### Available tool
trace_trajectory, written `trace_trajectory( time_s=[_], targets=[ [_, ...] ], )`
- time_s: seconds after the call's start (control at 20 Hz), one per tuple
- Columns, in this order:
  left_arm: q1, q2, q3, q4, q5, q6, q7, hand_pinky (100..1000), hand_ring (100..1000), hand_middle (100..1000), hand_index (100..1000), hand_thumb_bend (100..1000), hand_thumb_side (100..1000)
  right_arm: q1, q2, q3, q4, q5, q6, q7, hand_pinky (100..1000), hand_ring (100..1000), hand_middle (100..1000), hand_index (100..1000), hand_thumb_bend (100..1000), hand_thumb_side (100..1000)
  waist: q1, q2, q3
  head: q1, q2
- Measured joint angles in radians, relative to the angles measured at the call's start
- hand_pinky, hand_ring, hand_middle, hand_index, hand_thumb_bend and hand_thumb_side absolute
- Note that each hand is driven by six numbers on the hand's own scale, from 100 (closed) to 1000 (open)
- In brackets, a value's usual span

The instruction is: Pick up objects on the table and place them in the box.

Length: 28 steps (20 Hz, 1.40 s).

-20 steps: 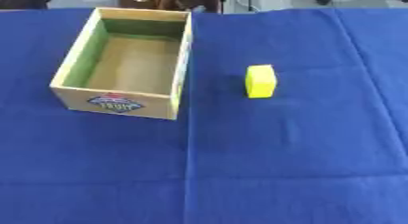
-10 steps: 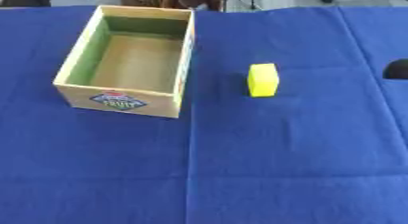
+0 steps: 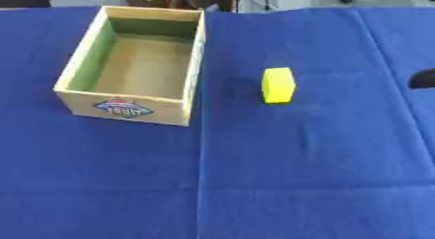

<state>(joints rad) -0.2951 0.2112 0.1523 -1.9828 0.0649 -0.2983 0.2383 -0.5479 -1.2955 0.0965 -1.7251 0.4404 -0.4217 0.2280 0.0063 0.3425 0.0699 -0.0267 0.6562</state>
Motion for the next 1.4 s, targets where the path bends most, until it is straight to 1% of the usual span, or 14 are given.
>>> trace_trajectory(
  time_s=[0.35,0.55,0.85,1.05,1.15,1.4],
  targets=[
    [-0.002,0.000,-0.006,0.000,0.004,0.002,-0.008,478,572,639,784,100,1000,-0.129,0.055,0.083,0.109,0.042,-0.024,0.107,888,925,887,1000,748,510,-0.005,0.001,0.010,-0.020,-0.007],
    [-0.003,0.000,-0.006,0.000,0.006,0.004,-0.012,478,572,639,784,100,1000,-0.205,0.102,0.125,0.171,0.065,-0.046,0.168,892,929,887,1000,764,493,-0.008,0.003,0.013,-0.030,-0.008],
    [-0.004,0.000,-0.009,0.000,0.007,0.004,-0.013,478,572,640,783,100,1000,-0.294,0.179,0.182,0.257,0.100,-0.080,0.261,896,934,899,1000,744,467,-0.007,0.004,0.020,-0.044,-0.016],
    [-0.004,0.000,-0.012,0.000,0.009,0.005,-0.014,479,572,640,783,100,1000,-0.325,0.212,0.206,0.293,0.118,-0.098,0.322,897,935,900,1000,742,463,-0.007,0.004,0.020,-0.046,-0.017],
    [-0.004,0.000,-0.012,0.000,0.009,0.005,-0.014,479,572,640,783,100,1000,-0.336,0.223,0.208,0.301,0.119,-0.100,0.353,896,933,898,1000,766,456,-0.007,0.004,0.019,-0.046,-0.017],
    [-0.004,-0.001,-0.012,0.000,0.010,0.008,-0.017,478,572,639,783,100,1000,-0.387,0.268,0.224,0.330,0.113,-0.084,0.417,895,930,889,1000,796,455,-0.007,0.004,0.019,-0.046,-0.018]
  ],
)
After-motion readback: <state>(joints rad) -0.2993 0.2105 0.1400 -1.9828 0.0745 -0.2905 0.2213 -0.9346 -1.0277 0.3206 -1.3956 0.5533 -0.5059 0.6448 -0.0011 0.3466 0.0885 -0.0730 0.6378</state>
